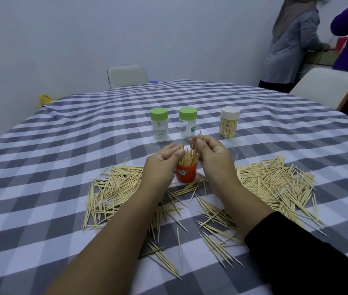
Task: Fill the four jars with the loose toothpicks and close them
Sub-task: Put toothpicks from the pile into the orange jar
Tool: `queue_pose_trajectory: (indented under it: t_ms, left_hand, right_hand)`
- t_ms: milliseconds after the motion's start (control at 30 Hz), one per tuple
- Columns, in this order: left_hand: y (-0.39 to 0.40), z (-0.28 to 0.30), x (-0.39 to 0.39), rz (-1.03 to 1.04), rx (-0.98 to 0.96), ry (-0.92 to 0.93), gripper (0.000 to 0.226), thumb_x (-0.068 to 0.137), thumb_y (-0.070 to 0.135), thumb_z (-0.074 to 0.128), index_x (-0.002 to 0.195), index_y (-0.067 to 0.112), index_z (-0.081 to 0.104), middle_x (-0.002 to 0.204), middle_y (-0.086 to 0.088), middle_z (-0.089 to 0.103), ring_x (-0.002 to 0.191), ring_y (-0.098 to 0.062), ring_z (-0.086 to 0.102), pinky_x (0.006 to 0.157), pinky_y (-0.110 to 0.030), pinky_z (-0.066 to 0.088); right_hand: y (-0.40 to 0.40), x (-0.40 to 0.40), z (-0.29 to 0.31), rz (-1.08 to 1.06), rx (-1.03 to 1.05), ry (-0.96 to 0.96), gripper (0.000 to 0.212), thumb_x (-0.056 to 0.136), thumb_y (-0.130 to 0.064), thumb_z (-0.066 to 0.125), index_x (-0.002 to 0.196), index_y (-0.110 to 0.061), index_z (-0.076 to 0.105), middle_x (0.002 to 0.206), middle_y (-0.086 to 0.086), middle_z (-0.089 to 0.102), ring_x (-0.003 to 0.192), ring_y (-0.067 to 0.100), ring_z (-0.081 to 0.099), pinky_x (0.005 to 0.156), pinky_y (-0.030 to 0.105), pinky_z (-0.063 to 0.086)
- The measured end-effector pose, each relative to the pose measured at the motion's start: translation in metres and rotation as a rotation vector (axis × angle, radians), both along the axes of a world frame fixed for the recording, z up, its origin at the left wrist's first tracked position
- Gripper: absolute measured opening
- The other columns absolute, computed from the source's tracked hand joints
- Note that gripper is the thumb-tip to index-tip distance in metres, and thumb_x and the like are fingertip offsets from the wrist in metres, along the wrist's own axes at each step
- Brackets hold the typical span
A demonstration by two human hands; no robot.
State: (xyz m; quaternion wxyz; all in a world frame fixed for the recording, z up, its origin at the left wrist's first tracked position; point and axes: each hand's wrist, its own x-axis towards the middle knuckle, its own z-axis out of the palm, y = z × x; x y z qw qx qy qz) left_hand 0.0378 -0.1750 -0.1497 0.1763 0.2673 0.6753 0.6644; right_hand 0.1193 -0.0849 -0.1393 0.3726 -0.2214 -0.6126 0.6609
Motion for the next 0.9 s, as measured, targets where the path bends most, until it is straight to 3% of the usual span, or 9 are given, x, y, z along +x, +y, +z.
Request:
queue_pose_trajectory:
  t_ms: [133, 267, 367, 433, 467, 567, 633, 767, 900]
  left_hand:
    - [-0.003, 0.002, 0.004, -0.033, -0.057, 0.043, 0.027, 0.094, 0.030, 0.057, 0.118, 0.025, 0.066, 0.107, 0.007, 0.067, 0.098, -0.001, 0.060, 0.084, -0.021, 0.047]
    - [-0.006, 0.009, 0.003, -0.107, -0.105, 0.088, 0.040, 0.098, 0.026, 0.045, 0.138, 0.035, 0.046, 0.120, 0.009, 0.057, 0.098, 0.001, 0.055, 0.074, -0.012, 0.042]
    - [-0.010, 0.007, -0.002, -0.217, -0.118, 0.095, 0.061, 0.093, 0.018, 0.049, 0.148, 0.034, 0.026, 0.127, 0.011, 0.053, 0.099, 0.003, 0.057, 0.086, -0.020, 0.048]
    - [-0.012, 0.003, -0.006, -0.284, -0.179, 0.123, 0.086, 0.079, 0.021, 0.060, 0.151, 0.033, 0.015, 0.136, 0.010, 0.049, 0.106, -0.001, 0.060, 0.096, -0.031, 0.049]
    - [-0.013, 0.002, -0.007, -0.300, -0.229, 0.162, 0.094, 0.073, 0.023, 0.064, 0.151, 0.032, 0.013, 0.135, 0.011, 0.050, 0.105, 0.002, 0.060, 0.094, -0.028, 0.050]
    - [-0.012, 0.001, -0.006, -0.252, -0.317, 0.324, 0.087, 0.076, 0.022, 0.074, 0.148, 0.033, 0.026, 0.126, 0.013, 0.057, 0.102, 0.007, 0.059, 0.085, -0.014, 0.048]
    - [-0.010, -0.002, -0.006, -0.202, -0.302, 0.388, 0.070, 0.079, 0.023, 0.072, 0.140, 0.033, 0.041, 0.124, 0.011, 0.061, 0.106, 0.000, 0.060, 0.088, -0.021, 0.051]
    - [-0.009, -0.007, -0.008, -0.166, -0.268, 0.347, 0.053, 0.075, 0.024, 0.075, 0.123, 0.029, 0.053, 0.114, 0.011, 0.067, 0.102, -0.004, 0.063, 0.091, -0.038, 0.053]
    - [-0.007, -0.009, -0.009, -0.151, -0.304, 0.379, 0.055, 0.074, 0.028, 0.079, 0.122, 0.027, 0.053, 0.116, 0.010, 0.066, 0.104, -0.004, 0.062, 0.094, -0.038, 0.051]
  right_hand:
    - [-0.001, -0.002, 0.000, 0.030, 0.058, -0.015, 0.018, 0.099, -0.016, 0.046, 0.100, -0.021, 0.063, 0.109, 0.000, 0.068, 0.104, 0.008, 0.062, 0.096, 0.034, 0.050]
    - [-0.003, -0.003, -0.002, 0.072, 0.055, -0.073, 0.023, 0.099, -0.019, 0.044, 0.115, -0.023, 0.059, 0.119, -0.001, 0.064, 0.109, 0.012, 0.060, 0.098, 0.040, 0.049]
    - [-0.004, -0.001, -0.002, 0.104, 0.063, -0.076, 0.038, 0.101, -0.028, 0.041, 0.138, -0.026, 0.044, 0.134, -0.001, 0.056, 0.120, 0.013, 0.053, 0.103, 0.034, 0.043]
    - [-0.004, 0.000, -0.003, 0.119, 0.115, -0.076, 0.041, 0.100, -0.035, 0.040, 0.141, -0.031, 0.039, 0.136, -0.003, 0.053, 0.122, 0.011, 0.051, 0.102, 0.030, 0.042]
    - [-0.003, 0.001, -0.004, 0.129, 0.145, -0.073, 0.042, 0.099, -0.038, 0.041, 0.140, -0.034, 0.040, 0.138, -0.004, 0.051, 0.123, 0.011, 0.050, 0.103, 0.031, 0.042]
    - [-0.005, 0.002, -0.006, 0.161, 0.252, -0.083, 0.042, 0.097, -0.036, 0.046, 0.139, -0.028, 0.045, 0.131, -0.014, 0.050, 0.115, -0.003, 0.051, 0.100, 0.023, 0.044]
    - [-0.008, 0.002, -0.006, 0.158, 0.327, -0.108, 0.038, 0.097, -0.027, 0.051, 0.135, -0.023, 0.051, 0.121, -0.014, 0.054, 0.105, -0.008, 0.053, 0.095, 0.018, 0.045]
    - [-0.008, 0.000, -0.011, 0.016, 0.445, -0.184, 0.020, 0.097, -0.018, 0.049, 0.112, -0.021, 0.061, 0.098, -0.005, 0.063, 0.093, 0.014, 0.061, 0.086, 0.040, 0.052]
    - [-0.007, 0.000, -0.009, 0.015, 0.370, -0.198, 0.021, 0.100, -0.024, 0.042, 0.112, -0.020, 0.058, 0.096, -0.005, 0.061, 0.095, 0.016, 0.059, 0.086, 0.038, 0.051]
